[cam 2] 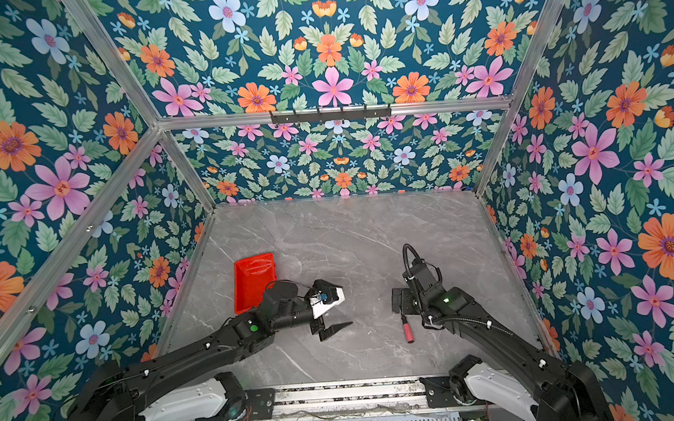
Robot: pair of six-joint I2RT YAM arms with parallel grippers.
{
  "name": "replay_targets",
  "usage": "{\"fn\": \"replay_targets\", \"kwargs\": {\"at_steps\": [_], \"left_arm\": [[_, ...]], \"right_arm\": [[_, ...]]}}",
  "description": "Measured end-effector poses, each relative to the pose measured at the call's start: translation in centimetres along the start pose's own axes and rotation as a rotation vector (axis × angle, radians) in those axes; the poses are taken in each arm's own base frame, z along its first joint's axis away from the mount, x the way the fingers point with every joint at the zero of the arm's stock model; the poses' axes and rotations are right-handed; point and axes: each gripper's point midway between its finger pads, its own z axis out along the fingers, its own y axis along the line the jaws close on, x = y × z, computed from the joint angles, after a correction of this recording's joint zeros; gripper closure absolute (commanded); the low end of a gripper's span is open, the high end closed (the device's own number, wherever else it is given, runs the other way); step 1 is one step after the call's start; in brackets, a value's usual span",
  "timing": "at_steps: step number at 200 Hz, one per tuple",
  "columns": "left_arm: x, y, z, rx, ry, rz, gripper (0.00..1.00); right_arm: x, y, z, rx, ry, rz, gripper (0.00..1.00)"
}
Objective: Put the screwdriver in the bin
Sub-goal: Pick up the screwdriver from the bottom-center of the table.
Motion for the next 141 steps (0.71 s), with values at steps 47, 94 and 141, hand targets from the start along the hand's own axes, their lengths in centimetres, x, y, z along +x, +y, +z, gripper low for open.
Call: {"fn": "replay_targets", "kwargs": {"at_steps": [47,94,141], "left_arm": [[0.0,-2.0,0.6,0.054,0.003,0.017,0.0],[0.2,-2.3,0.8,0.059,0.008,0.01,0.0],[0.3,-2.4,0.7,0.056,0.01,0.002,0.0]], "right_arm": [[3.5,0.2,2.1,0.068,0.167,-0.022,0.02],[5.3,-0.1,4.2,0.137,0.277,-0.025,0.29],[6.2,0.0,5.2,0.138,0.32,-0.018,0.51]]}}
